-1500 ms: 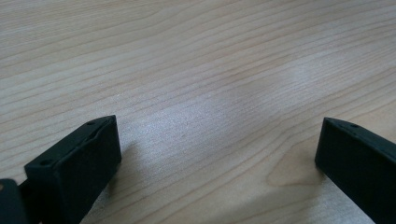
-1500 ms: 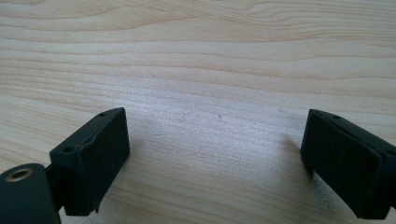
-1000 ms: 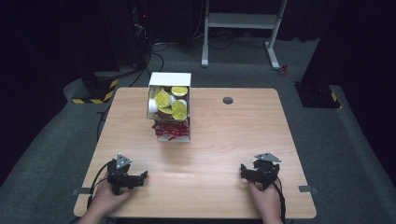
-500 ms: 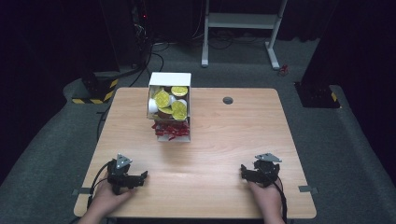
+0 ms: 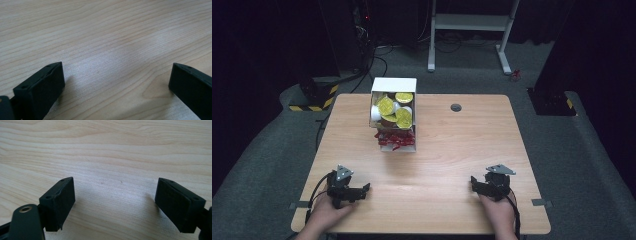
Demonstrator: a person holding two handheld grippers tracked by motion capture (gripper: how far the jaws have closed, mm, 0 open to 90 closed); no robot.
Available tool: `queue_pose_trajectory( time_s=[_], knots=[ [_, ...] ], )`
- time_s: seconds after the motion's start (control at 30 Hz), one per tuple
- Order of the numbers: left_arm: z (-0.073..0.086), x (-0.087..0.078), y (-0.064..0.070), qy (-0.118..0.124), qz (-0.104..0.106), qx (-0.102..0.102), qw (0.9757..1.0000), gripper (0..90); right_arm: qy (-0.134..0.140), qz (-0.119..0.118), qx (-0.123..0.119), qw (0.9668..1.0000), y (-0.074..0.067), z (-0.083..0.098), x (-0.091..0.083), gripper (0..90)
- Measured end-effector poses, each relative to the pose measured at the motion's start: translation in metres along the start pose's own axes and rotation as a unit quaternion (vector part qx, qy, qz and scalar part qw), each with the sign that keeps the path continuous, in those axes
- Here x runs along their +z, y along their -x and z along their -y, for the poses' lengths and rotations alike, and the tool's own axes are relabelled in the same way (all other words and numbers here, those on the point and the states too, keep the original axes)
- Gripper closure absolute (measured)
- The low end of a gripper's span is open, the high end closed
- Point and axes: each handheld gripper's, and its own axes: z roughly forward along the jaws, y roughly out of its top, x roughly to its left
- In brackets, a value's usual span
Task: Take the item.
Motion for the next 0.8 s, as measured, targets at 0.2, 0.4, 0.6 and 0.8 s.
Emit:
queue_pose_trajectory(
  time_s=[0.2,0.4,0.6,0.8],
  knots=[
    [0.000,0.000,0.000,0.000,0.000,0.000,1.0000,0.6,0.015,-0.011,-0.004,0.9998,-0.004,-0.001,-0.005,19.8],
    [0.000,0.000,0.000,0.000,0.000,0.000,1.0000,0.6,0.025,-0.018,-0.016,0.9994,-0.011,-0.001,-0.007,21.4],
    [0.000,0.000,0.000,0.000,0.000,0.000,1.0000,0.6,0.029,-0.029,-0.017,0.9990,-0.016,-0.002,-0.007,23.1],
    [0.000,0.000,0.000,0.000,0.000,0.000,1.0000,0.6,0.033,-0.034,-0.023,0.9986,-0.020,-0.002,-0.008,23.7]
  ],
)
